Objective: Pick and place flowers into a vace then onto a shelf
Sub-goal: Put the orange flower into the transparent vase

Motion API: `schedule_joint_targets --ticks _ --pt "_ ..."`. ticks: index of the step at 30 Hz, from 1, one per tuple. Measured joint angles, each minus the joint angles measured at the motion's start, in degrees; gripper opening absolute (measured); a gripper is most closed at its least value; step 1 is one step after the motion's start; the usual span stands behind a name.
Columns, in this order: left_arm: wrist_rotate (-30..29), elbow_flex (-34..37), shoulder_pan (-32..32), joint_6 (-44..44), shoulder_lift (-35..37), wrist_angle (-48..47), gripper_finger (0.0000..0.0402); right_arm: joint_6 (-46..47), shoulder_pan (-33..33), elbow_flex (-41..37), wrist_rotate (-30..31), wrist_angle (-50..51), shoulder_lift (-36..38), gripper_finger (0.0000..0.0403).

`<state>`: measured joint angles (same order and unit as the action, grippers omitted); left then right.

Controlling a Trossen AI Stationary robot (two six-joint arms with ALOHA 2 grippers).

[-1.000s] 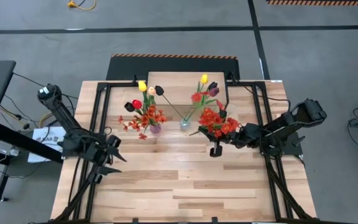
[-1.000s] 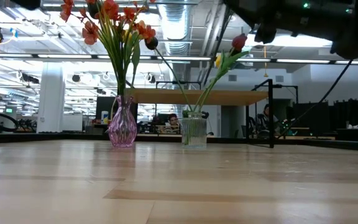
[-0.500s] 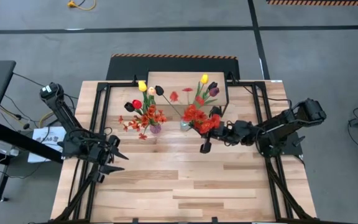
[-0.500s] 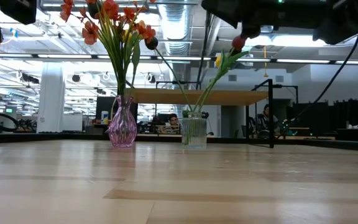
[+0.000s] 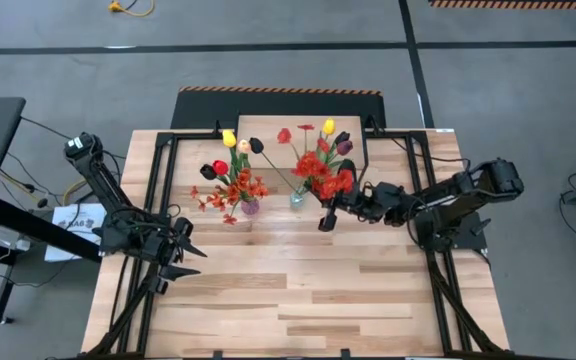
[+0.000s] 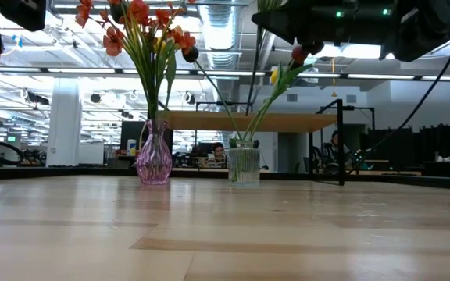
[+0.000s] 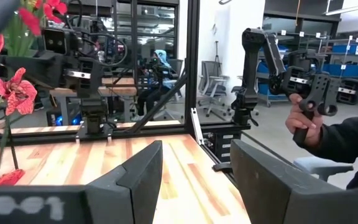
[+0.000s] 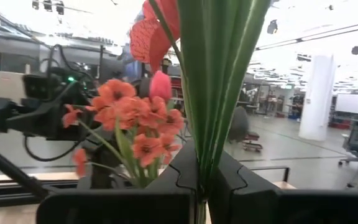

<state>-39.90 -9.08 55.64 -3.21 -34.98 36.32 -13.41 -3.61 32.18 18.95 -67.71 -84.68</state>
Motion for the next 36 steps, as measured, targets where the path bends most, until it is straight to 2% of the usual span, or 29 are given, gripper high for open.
schedule_joint_targets --ticks 10,36 --pt "0.04 -0.02 0.00 0.65 0.00 -0.02 0.0178 1.90 3.70 0.02 -1.28 0.38 -0.90 0.0001" --pt "0.05 -0.04 0.00 0.67 0.00 -0.83 0.0178 1.43 1.93 0.02 -0.84 1.97 -0.92 0.0001"
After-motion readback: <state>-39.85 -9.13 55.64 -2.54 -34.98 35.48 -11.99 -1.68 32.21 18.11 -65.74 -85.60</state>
